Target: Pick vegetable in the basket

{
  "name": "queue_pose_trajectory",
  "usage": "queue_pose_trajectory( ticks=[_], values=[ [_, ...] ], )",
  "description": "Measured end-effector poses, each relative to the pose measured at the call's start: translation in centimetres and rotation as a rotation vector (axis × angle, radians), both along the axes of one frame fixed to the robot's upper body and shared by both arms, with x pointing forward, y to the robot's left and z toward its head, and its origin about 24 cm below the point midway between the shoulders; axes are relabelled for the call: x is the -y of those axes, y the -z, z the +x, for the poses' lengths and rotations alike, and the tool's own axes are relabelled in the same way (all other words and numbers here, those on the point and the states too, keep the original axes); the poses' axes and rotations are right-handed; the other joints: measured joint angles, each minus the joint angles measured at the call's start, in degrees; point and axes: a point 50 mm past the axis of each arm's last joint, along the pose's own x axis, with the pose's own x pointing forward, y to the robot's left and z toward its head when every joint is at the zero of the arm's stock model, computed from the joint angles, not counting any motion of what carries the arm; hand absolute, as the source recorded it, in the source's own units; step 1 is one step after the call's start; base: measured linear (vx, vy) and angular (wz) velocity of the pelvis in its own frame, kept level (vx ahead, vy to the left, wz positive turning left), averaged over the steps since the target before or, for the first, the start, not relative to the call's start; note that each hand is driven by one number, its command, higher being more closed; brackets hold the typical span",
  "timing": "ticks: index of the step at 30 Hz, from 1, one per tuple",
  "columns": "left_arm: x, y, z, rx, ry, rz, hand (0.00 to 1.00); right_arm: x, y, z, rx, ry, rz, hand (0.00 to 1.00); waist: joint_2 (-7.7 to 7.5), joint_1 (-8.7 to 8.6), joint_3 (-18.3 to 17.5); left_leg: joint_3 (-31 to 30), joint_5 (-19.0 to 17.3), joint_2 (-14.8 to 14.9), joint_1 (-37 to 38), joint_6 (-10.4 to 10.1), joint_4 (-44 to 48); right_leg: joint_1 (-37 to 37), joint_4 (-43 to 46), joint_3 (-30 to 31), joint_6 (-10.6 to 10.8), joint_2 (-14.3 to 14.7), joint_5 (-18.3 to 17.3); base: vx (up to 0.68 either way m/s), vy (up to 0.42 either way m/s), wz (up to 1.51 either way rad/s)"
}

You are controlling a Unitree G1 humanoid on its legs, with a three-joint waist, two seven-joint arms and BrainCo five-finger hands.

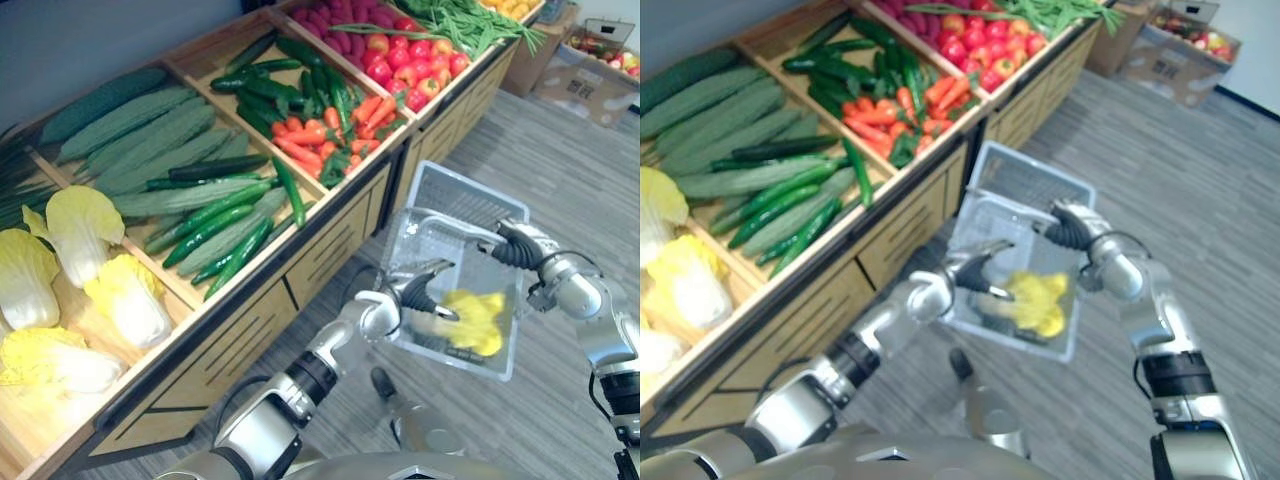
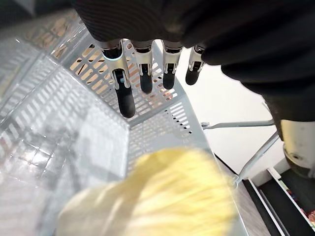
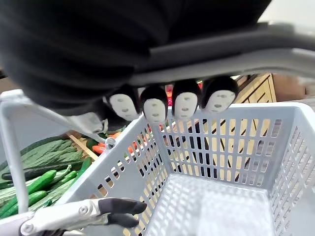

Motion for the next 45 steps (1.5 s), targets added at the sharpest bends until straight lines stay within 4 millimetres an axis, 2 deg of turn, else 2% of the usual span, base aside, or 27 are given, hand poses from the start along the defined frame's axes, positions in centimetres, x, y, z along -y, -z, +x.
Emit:
queue_pose_trajectory(
  ticks=[9,13,15,17,19,23,25,27,30,31,34,36,40,41,42,43,44,45],
  values=[
    [0.4,-0.1,-0.3,0.008,0.022,0.004,0.0,0.1,0.5,-0.4,-0.028,-0.002,0.0,1.0,-0.21,-0.03,0.07,-0.74,-0.01,-0.01,-0.25,0.06,0.01,0.25,-0.09,-0.65,0.06,-0.26,-0.12,0.0,0.001,0.03],
    [1.6,-2.8,-0.8,0.094,0.075,-0.077,0.0,1.0,0.3,-0.7,-0.019,0.037,0.006,1.0,-0.21,0.42,0.04,-1.68,0.02,-0.04,-1.04,0.07,0.22,0.12,0.11,-1.52,0.05,-0.54,-0.1,0.0,0.026,0.1],
    [2.2,-4.9,-1.4,0.164,0.114,-0.135,0.0,1.8,-0.2,-0.7,0.004,0.068,0.015,1.0,-0.22,0.5,0.03,-1.93,0.01,-0.04,-1.19,0.06,0.24,0.13,0.14,-1.78,0.05,-0.63,-0.11,0.0,0.023,0.07],
    [2.9,-7.1,-2.7,0.219,0.184,-0.224,0.0,2.6,-0.8,-0.7,0.029,0.105,0.022,1.0,-0.22,0.52,0.04,-3.0,0.03,-0.04,-1.92,0.09,0.28,0.11,0.13,-2.72,0.03,-0.93,-0.14,-0.01,0.02,0.18],
    [4.1,-9.6,-5.2,0.245,0.33,-0.355,0.0,3.7,-1.2,-0.9,0.041,0.153,0.026,1.0,-0.21,1.38,0.03,-3.47,0.07,-0.03,-2.01,0.14,0.33,0.29,0.18,-3.28,0.03,-1.04,-0.15,0.0,0.019,0.13],
    [4.2,-11.4,-9.7,0.172,0.591,-0.516,0.0,5.0,-0.3,-0.9,0.013,0.214,0.047,1.0,-0.14,1.46,-0.02,-5.69,0.03,-0.04,-2.95,0.09,0.47,0.76,0.78,-5.26,-0.05,-1.5,-0.92,-0.01,0.016,0.26],
    [3.0,-11.5,-11.3,0.009,0.683,-0.641,0.0,6.0,0.9,-1.0,-0.025,0.269,0.06,1.0,0.0,1.63,-0.11,-6.91,0.14,-0.04,-3.36,0.25,0.44,0.82,2.13,-6.73,-0.29,-1.76,-2.01,-0.01,0.007,0.32],
    [2.1,-11.6,-11.9,-0.086,0.717,-0.7,0.0,7.3,2.1,-1.3,-0.056,0.345,0.099,1.0,0.0,1.87,-0.2,-8.4,0.42,-0.38,-4.13,0.54,0.3,0.77,2.18,-8.07,-0.33,-2.42,-2.18,0.0,0.009,0.36],
    [1.1,-11.9,-12.2,-0.206,0.75,-0.775,0.0,9.3,4.5,-2.2,-0.11,0.494,0.179,1.0,0.36,2.89,-0.42,-10.49,1.05,-0.92,-5.71,1.47,0.16,0.63,2.12,-9.8,-0.36,-3.25,-2.24,0.02,0.017,0.4],
    [0.6,-12.0,-12.2,-0.251,0.756,-0.806,0.0,10.3,5.9,-2.9,-0.145,0.57,0.221,1.0,0.65,3.26,-0.62,-11.84,1.3,-1.29,-6.58,1.68,-0.02,0.67,2.1,-11.26,-0.38,-3.92,-2.25,0.02,0.026,0.38],
    [-0.2,-12.3,-12.2,-0.301,0.752,-0.846,0.0,11.6,8.0,-4.4,-0.188,0.702,0.281,1.0,0.97,3.52,-0.85,-14.54,2.02,-2.75,-8.02,2.28,-1.04,0.88,2.09,-14.47,-0.38,-5.64,-2.26,0.0,0.031,0.51],
    [-0.9,-12.3,-12.0,-0.32,0.723,-0.878,0.0,12.4,9.6,-6.0,-0.211,0.793,0.323,1.0,1.05,4.62,-1.33,-16.3,2.16,-3.91,-8.88,2.34,-1.87,1.1,2.12,-16.94,-0.39,-6.84,-2.26,-0.03,0.045,0.54],
    [-3.3,-12.5,-11.0,-0.293,0.59,-0.968,0.0,13.2,13.7,-11.3,-0.293,1.002,0.407,1.0,0.7,5.18,-2.62,-21.06,2.97,-6.75,-10.18,3.65,-3.91,2.81,3.89,-23.58,-0.25,-10.42,-4.19,-0.03,0.059,0.8],
    [-3.8,-12.5,-10.8,-0.28,0.557,-0.989,0.0,13.1,14.4,-12.2,-0.312,1.032,0.416,1.0,0.25,5.23,-3.03,-21.78,3.22,-7.26,-10.33,3.99,-4.39,3.02,4.18,-24.63,-0.13,-11.06,-4.6,0.01,0.049,0.71],
    [-4.8,-12.5,-10.4,-0.255,0.481,-1.03,0.0,12.8,15.7,-14.1,-0.348,1.085,0.442,1.0,0.45,5.58,-4.52,-23.24,4.03,-8.32,-10.87,4.57,-5.41,3.16,4.47,-26.34,-0.07,-11.97,-4.92,0.03,0.044,0.82],
    [-6.1,-12.5,-9.8,-0.215,0.402,-1.068,0.0,12.3,16.9,-15.7,-0.384,1.133,0.471,1.0,-0.09,5.96,-4.49,-24.77,4.89,-9.49,-10.87,4.95,-6.71,3.89,4.47,-28.06,-0.07,-12.85,-4.92,0.02,0.045,0.77],
    [-6.7,-12.5,-9.5,-0.194,0.36,-1.084,0.0,12.0,17.5,-16.5,-0.406,1.154,0.49,1.0,-0.2,6.21,-4.63,-25.39,5.31,-10.11,-10.88,5.4,-7.44,4.12,4.47,-28.82,-0.08,-13.32,-4.93,0.01,0.035,0.73],
    [-8.2,-12.5,-8.9,-0.147,0.259,-1.115,0.0,11.1,18.7,-17.7,-0.439,1.199,0.543,1.0,-0.08,6.32,-4.95,-26.97,6.42,-11.52,-10.91,5.68,-9.22,4.64,4.45,-30.27,-0.11,-14.18,-4.95,0.0,0.025,0.73]
  ],
)
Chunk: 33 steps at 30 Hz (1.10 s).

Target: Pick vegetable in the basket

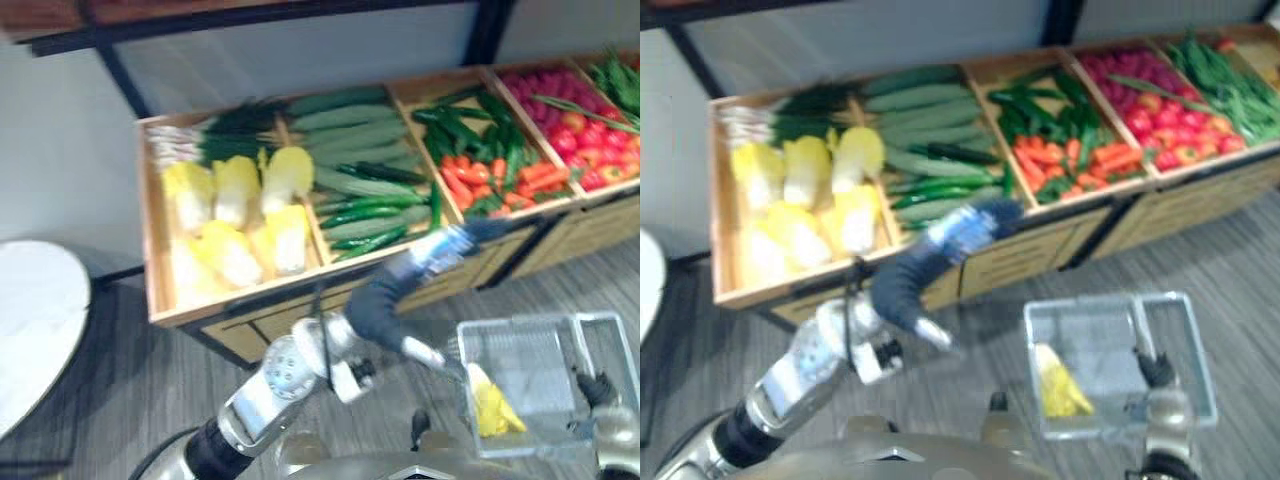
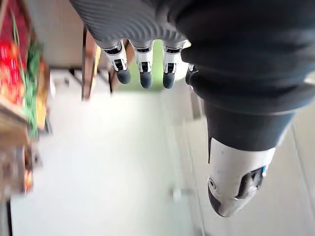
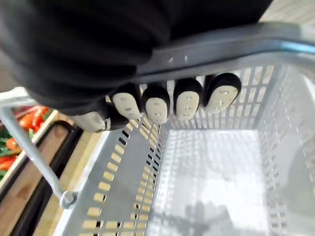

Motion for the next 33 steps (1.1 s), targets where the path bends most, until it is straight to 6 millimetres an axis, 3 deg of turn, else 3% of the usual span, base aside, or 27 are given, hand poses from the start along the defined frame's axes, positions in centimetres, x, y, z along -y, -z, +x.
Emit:
queue_pose_trajectory(
  ticks=[2,4,11,12,14,18,20,22,23,24,25,27,28,29,33],
  values=[
    [-2.3,0.2,0.7,-0.007,-0.192,-0.012,0.0,-1.2,1.5,-1.7,-0.035,0.064,0.043,1.0,-0.68,-0.02,-0.18,-1.93,1.71,-1.89,-0.1,0.4,-2.8,0.83,-0.88,-1.77,-0.5,-1.06,-0.46,0.02,0.002,0.72],
    [-6.2,0.6,1.4,0.001,-0.513,-0.007,0.0,-1.9,2.8,-4.1,-0.102,0.115,0.081,1.0,-1.4,0.12,-0.72,-4.24,3.99,-4.01,-0.27,0.6,-6.42,1.61,-2.62,-3.69,-0.66,-1.94,-1.54,0.03,-0.022,0.51],
    [-16.5,4.5,1.7,-0.112,-1.315,0.137,0.0,-4.9,5.8,-9.0,-0.237,0.296,0.228,1.0,-3.04,0.15,-1.98,-9.06,13.58,-6.12,2.35,0.53,-19.75,2.42,-4.46,-8.05,-0.3,-0.72,-1.33,0.05,-0.057,0.33],
    [-17.2,5.0,1.6,-0.134,-1.368,0.149,0.0,-5.2,6.0,-9.3,-0.249,0.3,0.236,1.0,-3.23,0.03,-2.2,-9.25,13.87,-6.03,2.6,0.47,-20.33,2.48,-4.48,-8.22,-0.37,-0.51,-1.38,0.07,-0.049,0.16],
    [-19.6,7.3,0.7,-0.267,-1.552,0.148,0.0,-6.1,6.4,-9.6,-0.265,0.296,0.248,1.0,-3.78,-0.13,-2.58,-9.33,14.55,-5.89,3.24,0.5,-21.5,2.76,-4.55,-8.41,-0.56,-0.19,-1.52,0.04,-0.022,0.03],
    [-22.4,10.3,-1.5,-0.446,-1.761,0.126,0.0,-7.0,6.6,-10.2,-0.279,0.265,0.261,1.0,-3.92,-0.14,-2.76,-9.57,14.71,-6.0,4.46,0.47,-22.71,3.94,-4.75,-8.95,-0.74,-0.33,-1.74,-0.01,0.002,0.06],
    [-24.1,11.8,-3.1,-0.538,-1.887,0.123,0.0,-7.4,6.6,-10.2,-0.284,0.233,0.259,1.0,-3.97,-0.14,-2.84,-9.64,14.59,-5.8,5.0,0.36,-22.88,4.45,-4.82,-9.17,-0.77,-0.32,-1.86,0.0,0.0,0.02],
    [-25.9,14.8,-5.8,-0.708,-2.031,0.14,0.0,-7.6,6.5,-9.9,-0.282,0.196,0.251,1.0,-3.88,-0.15,-3.1,-9.23,14.71,-5.6,5.17,0.37,-23.6,4.37,-4.73,-9.35,-0.81,-0.22,-1.98,-0.03,-0.015,-0.01],
    [-26.3,15.9,-6.7,-0.77,-2.061,0.145,0.0,-7.6,6.5,-9.8,-0.278,0.193,0.248,1.0,-3.84,-0.16,-3.15,-9.11,14.82,-5.58,5.21,0.3,-23.77,4.3,-4.75,-9.46,-0.84,-0.19,-2.02,0.0,0.0,0.0],
    [-26.8,18.9,-9.1,-0.972,-2.113,0.089,0.0,-7.8,6.5,-9.8,-0.273,0.193,0.25,1.0,-3.75,-0.2,-3.21,-8.9,14.88,-5.42,5.24,0.21,-23.81,4.26,-4.94,-9.7,-1.23,-0.14,-2.32,0.0,0.0,0.0],
    [-26.6,20.7,-10.5,-1.094,-2.126,0.049,0.0,-8.1,6.6,-9.9,-0.269,0.198,0.256,1.0,-3.51,-0.29,-3.28,-8.85,14.88,-5.34,5.25,0.2,-23.85,4.3,-5.18,-9.73,-1.26,-0.15,-2.4,0.0,0.0,0.0],
    [-25.1,25.0,-14.4,-1.408,-2.098,0.014,0.0,-8.6,6.8,-10.5,-0.269,0.243,0.273,1.0,-3.54,-0.22,-4.28,-8.84,15.02,-5.24,5.55,0.03,-24.53,4.35,-5.76,-9.79,-1.29,0.02,-2.42,0.0,0.0,0.0],
    [-24.8,25.5,-14.9,-1.45,-2.093,0.011,0.0,-8.6,6.8,-10.6,-0.27,0.246,0.273,1.0,-3.53,-0.26,-4.3,-8.82,15.03,-5.23,5.67,0.02,-24.56,4.4,-5.82,-9.78,-1.3,0.05,-2.43,0.05,-0.008,-0.04],
    [-23.5,27.2,-16.5,-1.593,-2.051,0.011,0.0,-8.6,6.8,-10.7,-0.271,0.26,0.273,1.0,-3.49,-0.32,-4.31,-8.7,15.02,-5.21,5.99,0.0,-24.56,4.45,-6.12,-9.64,-1.29,0.11,-2.43,0.04,-0.004,-0.06],
    [-19.1,30.5,-19.1,-1.895,-1.863,0.03,0.0,-8.4,6.9,-11.3,-0.262,0.329,0.287,1.0,-3.16,-0.48,-4.36,-8.16,14.77,-5.21,6.14,-0.33,-24.57,4.28,-6.56,-8.42,-1.39,0.72,-2.32,0.05,-0.009,-0.13]
  ],
)
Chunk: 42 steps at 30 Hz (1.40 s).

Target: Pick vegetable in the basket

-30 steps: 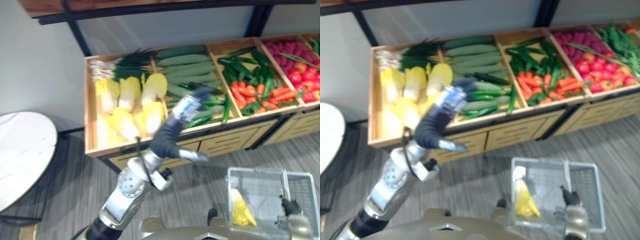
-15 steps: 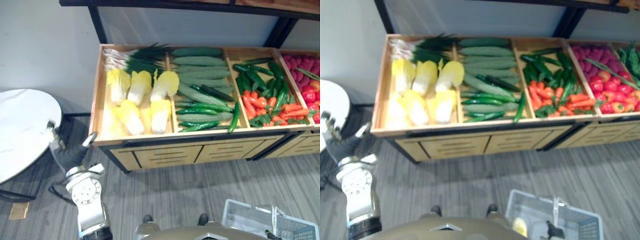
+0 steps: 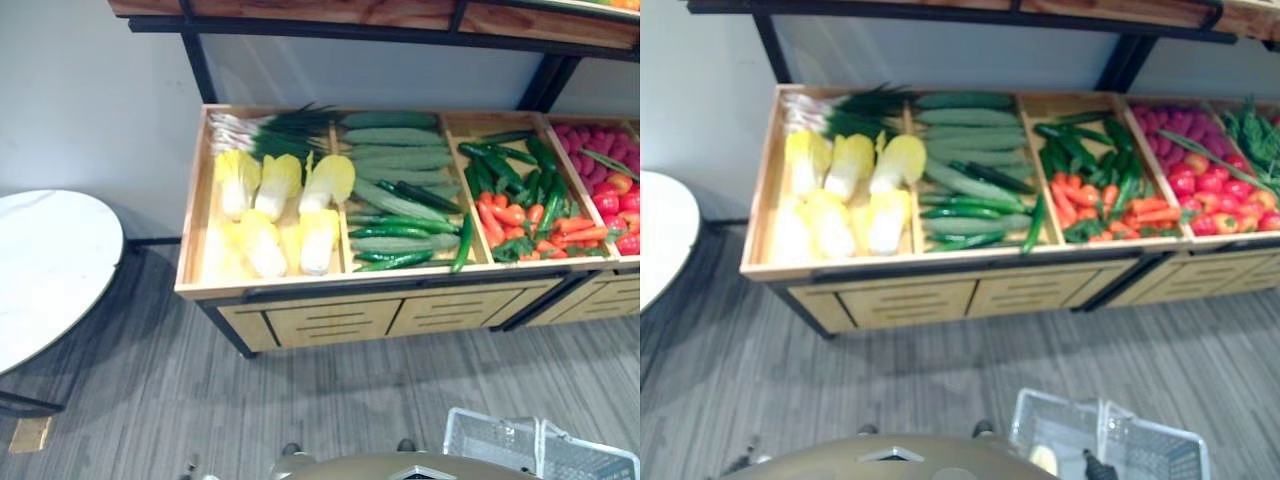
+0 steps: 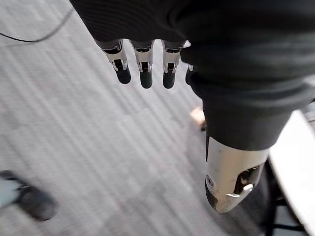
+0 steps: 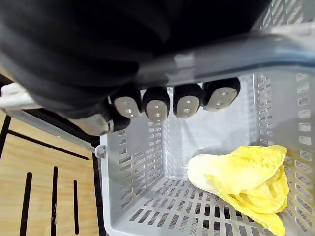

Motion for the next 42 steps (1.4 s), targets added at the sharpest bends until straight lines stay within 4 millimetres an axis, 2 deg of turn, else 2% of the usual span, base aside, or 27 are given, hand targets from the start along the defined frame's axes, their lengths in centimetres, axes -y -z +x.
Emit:
queue_pose_trajectory(
  ticks=[1,4,7,11,15,20,22,24,27,28,29,30,31,32,33,34,35,37,38,40,41,42],
  values=[
    [1.6,0.8,-0.4,-0.02,0.045,-0.089,0.0,0.0,0.1,-0.1,0.002,0.035,0.0,1.0,0.21,-0.02,0.04,0.72,-0.09,0.0,0.39,-0.47,0.01,-0.08,-0.12,0.57,-0.01,0.25,0.02,0.04,0.003,-0.2],
    [3.4,1.5,0.0,-0.03,0.179,-0.177,0.0,0.0,0.1,-0.7,-0.008,0.067,0.01,1.0,0.98,-0.47,-0.04,1.12,-0.21,0.17,1.05,-0.69,0.25,0.1,-0.28,1.52,0.19,0.66,0.15,0.07,-0.008,-0.16],
    [3.5,1.6,1.1,-0.026,0.335,-0.201,0.0,0.2,0.1,-0.7,-0.011,0.061,0.006,1.0,2.15,-1.54,0.04,1.18,-0.21,0.29,1.03,-0.69,0.32,0.12,-0.68,1.69,0.28,0.92,0.22,0.05,-0.014,-0.05],
    [3.8,1.5,3.3,-0.002,0.559,-0.214,0.0,0.6,0.0,-0.7,-0.018,0.044,-0.002,1.0,2.88,-1.73,0.36,1.22,-0.42,0.23,1.21,-0.83,0.34,0.3,-0.92,1.87,0.31,0.95,0.24,0.03,-0.007,-0.02],
    [4.0,1.6,3.5,-0.005,0.609,-0.225,0.0,1.0,-0.1,0.2,-0.008,0.008,-0.012,1.0,3.75,-2.76,1.97,1.56,-1.22,0.32,2.84,-1.35,0.34,0.87,0.63,2.52,0.25,1.02,-0.42,0.01,-0.002,-0.07],
    [3.9,1.5,3.8,-0.006,0.636,-0.222,0.0,0.9,-0.1,0.5,0.004,0.008,-0.006,1.0,3.23,-2.96,3.89,1.71,-2.39,0.42,3.96,-1.4,1.92,-0.39,6.73,3.38,0.19,0.42,-4.26,0.0,0.0,-0.04],
    [3.6,1.4,4.2,-0.001,0.659,-0.217,0.0,0.8,0.0,0.4,0.003,0.012,-0.002,1.0,2.55,-3.09,4.86,1.35,-4.1,0.39,3.72,-1.29,4.79,-1.21,10.15,3.94,0.31,-0.3,-6.05,0.01,0.004,-0.06],
    [3.5,1.4,4.6,0.004,0.668,-0.215,0.0,0.6,0.0,1.2,0.028,0.01,-0.001,1.0,2.11,-3.01,6.13,3.03,-6.84,1.04,3.09,-0.88,9.95,-2.24,12.2,6.59,0.5,-0.27,-6.32,0.0,0.016,-0.58],
    [3.4,1.3,5.3,-0.018,0.743,-0.193,0.0,1.0,-0.6,3.6,0.111,-0.049,-0.034,1.0,2.16,-3.09,6.6,11.02,-13.21,4.19,-0.58,-0.85,19.96,-6.8,11.32,14.1,1.25,1.69,-2.83,-0.07,0.048,-1.42],
    [3.3,1.1,5.8,-0.019,0.777,-0.171,0.0,0.9,-0.9,4.8,0.155,-0.075,-0.045,1.0,1.94,-3.12,6.78,15.1,-15.43,6.01,-2.17,-0.56,23.47,-8.55,8.77,16.15,0.85,3.13,0.83,-0.14,0.077,-1.92],
    [3.0,0.8,6.6,-0.005,0.794,-0.145,0.0,0.5,-1.0,5.5,0.182,-0.087,-0.04,1.0,1.61,-3.15,7.08,18.73,-16.16,6.88,-2.34,0.29,25.0,-10.04,5.92,16.38,-0.39,4.48,5.69,-0.19,0.073,-2.2],
    [3.2,0.9,6.6,0.001,0.795,-0.147,0.0,0.1,-1.1,6.6,0.212,-0.105,-0.038,1.0,3.33,-2.66,7.56,23.6,-16.17,9.5,-1.76,1.57,24.32,-9.42,1.21,14.14,-2.82,6.26,11.27,-0.19,0.034,-2.16],
    [3.1,0.6,7.5,0.017,0.82,-0.127,0.0,-0.3,-1.2,7.6,0.245,-0.118,-0.027,1.0,3.11,-3.35,9.41,28.7,-15.48,10.64,0.44,1.83,23.29,-9.76,10.66,1.35,-8.37,5.66,4.26,-0.19,0.06,-2.26],
    [3.1,0.5,8.0,0.019,0.858,-0.108,0.0,-0.6,-0.9,7.1,0.229,-0.111,-0.02,1.0,2.27,-3.13,9.46,33.34,-14.83,10.37,2.83,1.66,21.9,-9.58,20.65,-10.24,-9.1,2.46,-3.82,-0.13,0.067,-1.81],
    [3.0,0.4,8.3,0.024,0.875,-0.099,0.0,-0.5,-0.9,6.9,0.219,-0.113,-0.02,1.0,2.05,-3.1,9.45,35.75,-14.67,10.37,3.75,1.61,21.79,-8.75,24.2,-14.56,-8.88,1.05,-6.1,-0.12,0.072,-1.82],
    [2.9,0.4,8.3,0.016,0.891,-0.097,0.0,-0.2,-0.7,6.7,0.188,-0.117,-0.017,1.0,1.99,-3.06,9.4,40.18,-14.56,10.48,5.21,1.72,21.75,-7.56,28.96,-20.13,-8.66,-1.59,-9.03,-0.11,0.02,-1.76],
    [2.9,0.4,8.2,0.008,0.899,-0.1,0.0,0.0,-0.6,6.8,0.165,-0.133,-0.013,1.0,2.05,-3.36,9.41,43.35,-14.41,10.61,5.86,1.74,22.01,-7.21,32.34,-21.97,-8.11,-3.68,-10.31,-0.1,-0.013,-1.65],
    [2.4,0.4,8.1,-0.004,0.888,-0.095,0.0,-0.2,-0.2,6.2,0.131,-0.128,0.005,1.0,1.54,-4.41,9.64,47.12,-13.65,10.61,7.02,1.25,22.45,-6.56,30.84,-21.51,-6.92,-4.2,-10.99,-0.02,-0.084,-1.19],
    [2.3,0.4,8.1,-0.009,0.882,-0.096,0.0,-0.4,-0.1,5.8,0.115,-0.122,0.012,1.0,1.38,-4.51,9.73,47.78,-13.21,10.56,7.41,1.54,22.75,-6.24,28.93,-21.65,-7.2,-3.13,-11.21,-0.01,-0.207,-1.35],
    [2.3,0.4,8.2,-0.007,0.878,-0.098,0.0,-0.4,0.2,4.8,0.07,-0.11,0.029,1.0,1.74,-4.11,8.92,48.09,-13.01,11.55,7.03,1.68,23.33,-4.53,18.65,-17.75,-6.97,2.29,-11.07,-0.04,-0.224,-1.45],
    [2.6,0.4,8.7,0.004,0.885,-0.101,0.0,-0.6,0.3,5.2,0.069,-0.109,0.036,1.0,2.65,-4.4,9.04,48.49,-13.01,12.46,6.74,1.67,24.37,-4.04,13.13,-15.98,-7.42,4.95,-10.2,-0.1,-0.153,-1.34],
    [3.0,0.4,9.6,0.022,0.893,-0.106,0.0,-0.6,0.4,5.1,0.064,-0.099,0.041,1.0,3.29,-4.67,9.65,49.26,-12.43,13.08,6.94,1.47,24.95,-4.37,11.62,-14.14,-7.9,6.44,-9.19,-0.12,-0.124,-1.05]
  ],
)
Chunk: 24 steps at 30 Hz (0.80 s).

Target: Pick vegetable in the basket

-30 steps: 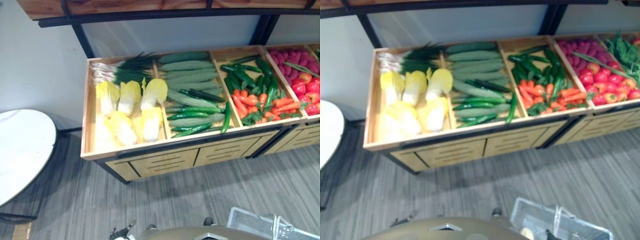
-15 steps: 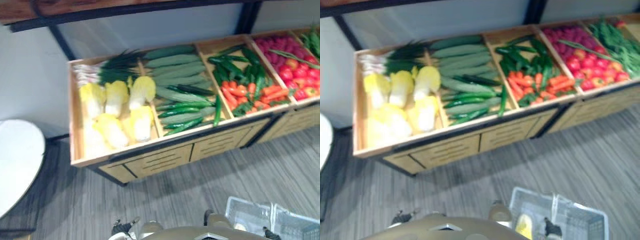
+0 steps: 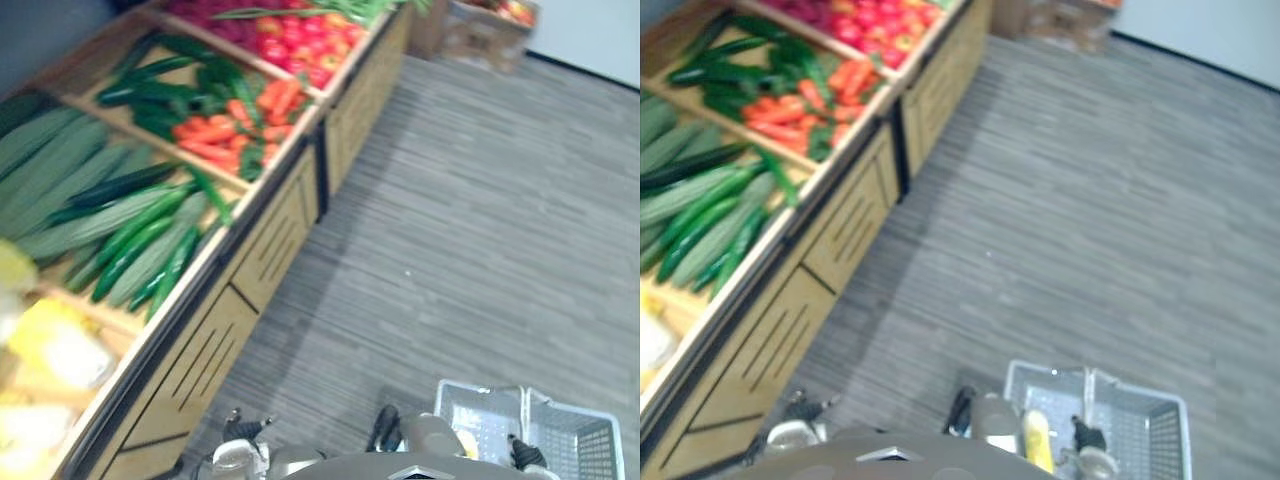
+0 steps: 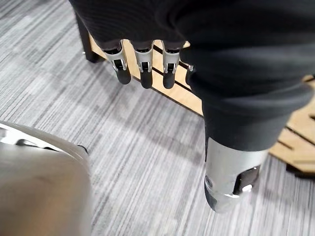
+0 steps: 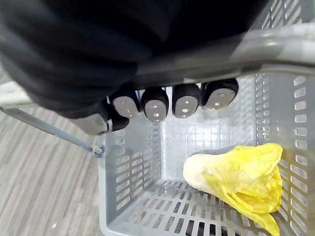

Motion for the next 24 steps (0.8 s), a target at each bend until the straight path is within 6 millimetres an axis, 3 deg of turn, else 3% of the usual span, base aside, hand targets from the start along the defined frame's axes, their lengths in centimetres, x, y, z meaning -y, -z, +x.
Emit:
queue_pose_trajectory(
  ticks=[3,4,6,7,8,9,11,12,13,16,20,21,22,24],
  values=[
    [0.4,-0.1,0.9,0.017,0.007,-0.01,0.0,-0.4,0.3,-1.1,-0.034,0.008,0.016,1.0,0.14,-0.6,-0.04,0.36,1.55,1.08,1.34,0.26,0.96,0.2,0.43,2.15,-0.34,1.22,-0.27,-0.09,-0.099,-0.56],
    [0.5,-0.1,1.1,0.02,0.007,-0.011,0.0,-0.5,0.3,-1.3,-0.04,0.008,0.018,1.0,0.22,-1.47,0.02,0.09,1.89,2.3,1.66,0.27,2.99,0.41,0.59,2.31,-0.88,1.59,-0.63,-0.03,-0.079,-0.27],
    [0.7,-0.1,1.2,0.022,0.005,-0.014,0.0,-0.6,0.3,-1.8,-0.049,0.012,0.02,1.0,0.19,-1.46,0.09,-0.2,3.63,5.47,2.09,0.45,9.03,0.47,1.39,4.08,-1.55,2.27,-1.03,-0.02,-0.089,-0.48],
    [1.0,0.1,1.0,0.017,0.001,-0.02,0.0,-0.6,0.3,-1.6,-0.046,0.002,0.017,1.0,0.15,-1.38,0.19,-2.6,5.7,7.08,1.91,1.5,13.14,0.98,1.4,5.91,-1.84,2.55,-1.16,0.02,-0.1,-0.77],
    [1.4,0.2,0.8,0.011,-0.001,-0.028,0.0,-0.4,0.2,-1.3,-0.042,-0.022,0.01,1.0,-0.44,-1.23,1.09,-8.68,8.88,8.19,0.24,4.08,18.08,2.33,0.96,8.82,-2.59,2.72,-1.14,0.02,-0.084,-0.79],
    [1.5,0.3,0.6,0.006,-0.003,-0.033,0.0,-0.4,0.2,-0.9,-0.038,-0.042,0.008,1.0,-1.2,-1.03,1.63,-14.17,8.12,7.87,-1.77,4.14,20.19,2.57,0.52,10.41,-2.79,2.66,-1.08,0.0,-0.039,-0.98],
    [1.3,-0.1,0.9,0.052,-0.026,-0.023,0.0,0.3,-0.3,1.3,0.001,-0.107,-0.024,1.0,-1.02,-0.29,1.87,-36.48,0.83,-0.23,-10.08,1.85,21.5,2.8,-1.29,16.91,-2.2,2.53,-0.3,-0.02,0.017,-1.28],
    [1.3,-0.1,0.9,0.055,-0.026,-0.019,0.0,0.4,-0.4,1.7,0.01,-0.119,-0.03,1.0,-0.9,0.4,1.94,-40.06,-0.36,-2.63,-10.97,1.65,20.25,3.09,-1.91,18.71,-1.79,2.57,0.02,0.01,0.052,-1.62],
    [1.3,-0.2,1.0,0.069,-0.017,-0.011,0.0,0.7,-0.6,2.3,0.034,-0.13,-0.043,1.0,-0.59,1.74,2.12,-47.14,-1.8,-7.04,-12.79,1.11,16.3,3.94,-3.11,21.99,-1.33,2.62,0.3,0.03,0.077,-1.25],
    [1.3,-0.4,1.1,0.088,-0.004,-0.004,0.0,1.2,-1.0,3.2,0.07,-0.15,-0.067,1.0,0.22,2.08,2.59,-56.8,-1.67,-11.35,-15.54,0.49,4.85,4.4,-3.91,24.27,-1.05,2.69,0.44,0.03,0.111,-0.91],
    [1.6,-0.6,1.6,0.105,0.032,0.007,0.0,1.4,-1.5,3.7,0.099,-0.188,-0.102,1.0,1.56,2.28,3.55,-61.27,1.43,-12.37,-17.78,0.08,-8.38,4.05,-3.12,25.57,0.45,2.34,-0.31,0.11,0.197,-0.47],
    [1.7,-0.6,1.6,0.101,0.056,0.014,0.0,1.3,-1.5,3.6,0.101,-0.205,-0.113,1.0,1.96,2.51,3.56,-60.83,5.27,-12.34,-17.72,-0.65,-9.2,3.63,-1.83,26.28,1.74,2.05,-1.39,0.23,0.335,-0.33],
    [1.9,-0.6,1.8,0.1,0.08,0.017,0.0,1.1,-1.6,3.7,0.111,-0.21,-0.123,1.0,2.17,2.84,3.04,-59.49,6.24,-13.07,-17.83,0.23,-8.95,3.22,-0.51,26.72,2.71,0.99,-2.22,0.26,0.34,-0.28],
    [1.5,-0.8,2.0,0.109,0.094,0.035,0.0,0.5,-1.5,3.5,0.115,-0.212,-0.112,1.0,0.49,3.86,2.68,-57.97,4.69,-14.88,-17.7,1.26,-8.65,3.27,-0.45,26.85,3.93,-1.32,-2.24,0.25,0.271,-0.14]
  ],
)
